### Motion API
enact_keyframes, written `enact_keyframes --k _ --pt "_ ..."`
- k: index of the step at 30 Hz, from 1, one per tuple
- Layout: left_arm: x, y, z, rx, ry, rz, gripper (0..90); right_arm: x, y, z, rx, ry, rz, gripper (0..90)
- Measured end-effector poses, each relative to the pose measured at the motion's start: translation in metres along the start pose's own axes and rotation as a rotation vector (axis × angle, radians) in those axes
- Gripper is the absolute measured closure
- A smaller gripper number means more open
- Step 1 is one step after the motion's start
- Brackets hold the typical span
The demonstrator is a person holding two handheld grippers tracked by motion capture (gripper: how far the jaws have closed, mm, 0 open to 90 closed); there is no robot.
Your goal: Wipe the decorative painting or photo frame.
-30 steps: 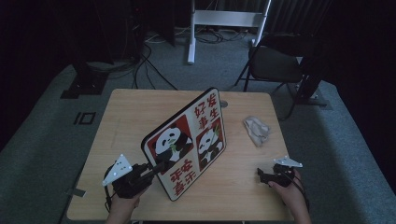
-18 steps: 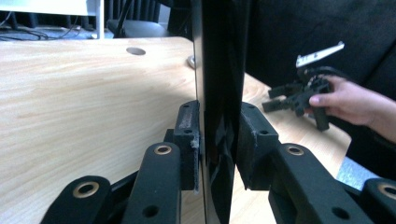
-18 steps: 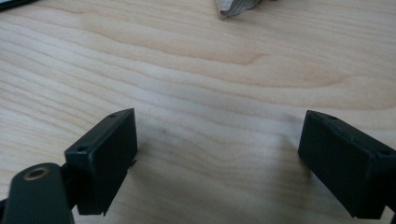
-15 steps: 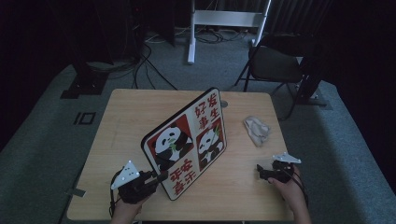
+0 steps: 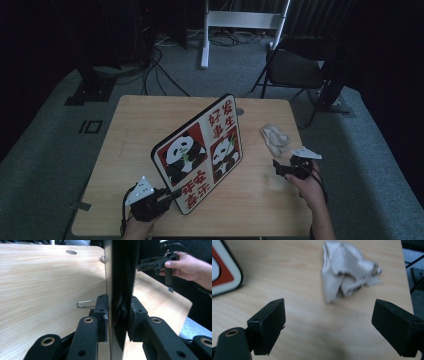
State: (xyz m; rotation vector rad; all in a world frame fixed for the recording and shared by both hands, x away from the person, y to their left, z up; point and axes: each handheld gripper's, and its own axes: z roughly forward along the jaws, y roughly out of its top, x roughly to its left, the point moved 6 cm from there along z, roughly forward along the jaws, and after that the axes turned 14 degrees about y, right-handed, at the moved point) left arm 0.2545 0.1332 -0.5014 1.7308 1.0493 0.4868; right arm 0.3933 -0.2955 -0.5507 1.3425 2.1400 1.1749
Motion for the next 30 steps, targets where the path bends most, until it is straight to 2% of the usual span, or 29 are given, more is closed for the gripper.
enact_keyframes --k 3,9,11,13,18,23,30 --pt "0.0 -0.001 0.0 -0.004 -0.003 -0.002 77.9 -0.003 0.013 0.005 -0.012 0.002 -0.019 11.6" --pt "0.001 -0.001 0.0 0.0 -0.006 -0.011 78.8 -0.009 0.038 0.017 -0.032 0.024 -0.035 11.6" --pt "0.001 -0.002 0.0 -0.001 -0.007 -0.012 78.8 -0.009 0.041 0.019 -0.035 0.028 -0.04 11.6" --pt "0.001 -0.002 0.0 -0.003 -0.01 -0.02 78.9 -0.013 0.051 0.028 -0.038 0.039 -0.057 11.6" --pt "0.002 -0.003 0.0 -0.008 -0.012 -0.021 78.9 -0.023 0.064 0.043 -0.062 0.064 -0.051 11.8" --pt "0.002 -0.003 -0.001 -0.008 -0.01 -0.019 78.9 -0.033 0.07 0.056 -0.064 0.052 -0.055 13.3" --pt "0.003 -0.003 -0.001 -0.01 -0.016 -0.019 78.9 -0.046 0.065 0.073 -0.02 0.053 -0.046 14.5"
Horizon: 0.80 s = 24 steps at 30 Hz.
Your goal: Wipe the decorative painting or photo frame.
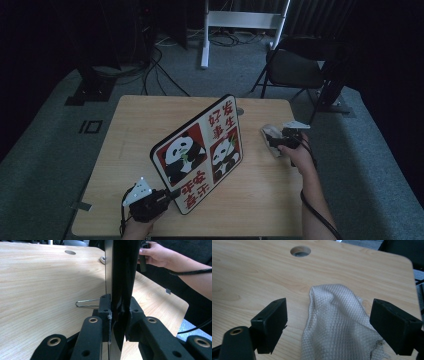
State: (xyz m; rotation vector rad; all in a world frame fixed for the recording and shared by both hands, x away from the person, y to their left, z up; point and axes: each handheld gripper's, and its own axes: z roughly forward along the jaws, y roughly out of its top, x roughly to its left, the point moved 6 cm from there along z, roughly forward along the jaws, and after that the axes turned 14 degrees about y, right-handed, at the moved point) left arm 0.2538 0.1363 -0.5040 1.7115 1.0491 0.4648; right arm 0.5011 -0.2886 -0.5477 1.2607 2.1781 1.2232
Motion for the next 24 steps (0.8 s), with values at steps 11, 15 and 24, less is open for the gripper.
enact_keyframes --k 11,15,24 --pt "0.0 0.0 0.0 0.001 0.0 0.003 78.9 -0.009 -0.018 0.014 0.073 -0.006 -0.016 35.2" --pt "0.001 0.0 0.0 0.002 -0.002 0.005 78.9 -0.008 -0.025 0.019 0.096 0.006 -0.007 36.7" --pt "0.0 0.0 0.0 -0.001 0.001 0.008 78.9 -0.007 -0.032 0.023 0.083 0.007 0.014 41.1"
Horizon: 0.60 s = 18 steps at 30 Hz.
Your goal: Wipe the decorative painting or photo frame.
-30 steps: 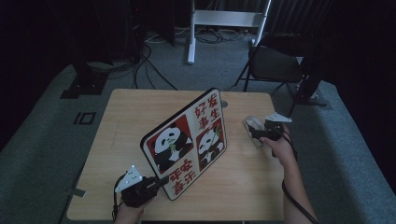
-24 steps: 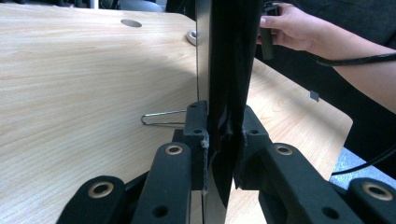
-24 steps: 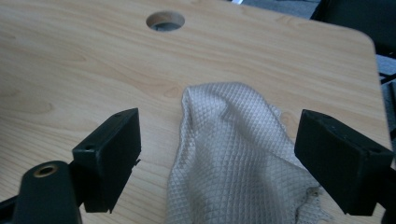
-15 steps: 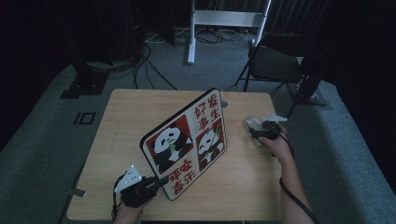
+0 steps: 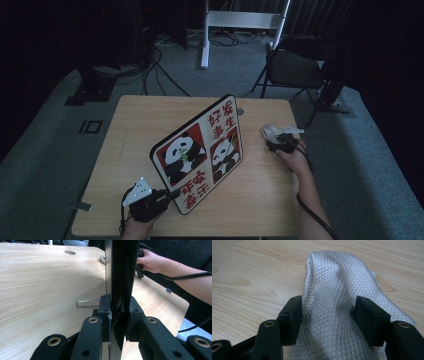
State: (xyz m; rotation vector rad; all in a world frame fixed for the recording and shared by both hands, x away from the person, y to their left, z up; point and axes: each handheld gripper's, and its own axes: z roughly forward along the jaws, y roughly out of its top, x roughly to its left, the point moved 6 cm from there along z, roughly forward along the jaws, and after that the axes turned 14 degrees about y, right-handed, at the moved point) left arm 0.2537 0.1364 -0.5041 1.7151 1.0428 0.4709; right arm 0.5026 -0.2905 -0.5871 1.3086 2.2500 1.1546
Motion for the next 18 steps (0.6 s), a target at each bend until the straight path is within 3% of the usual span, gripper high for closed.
enact_keyframes --k 5,6,12,18 --pt "0.0 0.0 0.0 -0.004 0.002 0.0 78.9 0.003 0.001 -0.004 0.043 -0.016 -0.007 74.6" --pt "0.0 0.0 0.0 -0.004 0.002 -0.001 78.9 0.002 0.001 -0.005 0.054 -0.03 -0.016 77.4" --pt "0.001 0.0 0.001 -0.011 -0.004 -0.003 78.9 0.011 0.003 -0.014 0.074 -0.031 0.074 81.2" --pt "0.0 0.0 0.0 -0.009 0.001 -0.002 78.9 0.026 0.009 -0.043 0.01 -0.032 0.084 81.5"
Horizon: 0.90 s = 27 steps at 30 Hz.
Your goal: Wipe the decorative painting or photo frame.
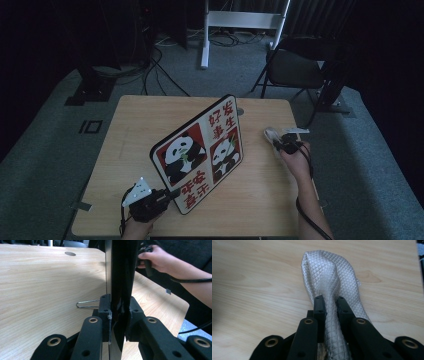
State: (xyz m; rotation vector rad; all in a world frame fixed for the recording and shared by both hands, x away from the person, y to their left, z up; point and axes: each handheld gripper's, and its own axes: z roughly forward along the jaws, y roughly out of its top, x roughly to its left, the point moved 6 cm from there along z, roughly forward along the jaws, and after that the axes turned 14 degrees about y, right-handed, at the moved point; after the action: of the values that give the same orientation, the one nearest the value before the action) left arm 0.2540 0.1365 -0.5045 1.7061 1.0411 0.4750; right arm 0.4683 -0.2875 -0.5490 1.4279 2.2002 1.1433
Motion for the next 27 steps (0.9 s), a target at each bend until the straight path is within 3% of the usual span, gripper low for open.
enact_keyframes --k 12,27 --pt "-0.001 0.0 0.0 0.002 0.004 0.001 79.0 0.041 0.018 -0.058 -0.135 0.054 -0.009 81.8" --pt "-0.002 -0.001 -0.001 0.003 0.009 -0.003 79.1 0.084 0.059 -0.095 -0.262 0.123 -0.112 81.7"
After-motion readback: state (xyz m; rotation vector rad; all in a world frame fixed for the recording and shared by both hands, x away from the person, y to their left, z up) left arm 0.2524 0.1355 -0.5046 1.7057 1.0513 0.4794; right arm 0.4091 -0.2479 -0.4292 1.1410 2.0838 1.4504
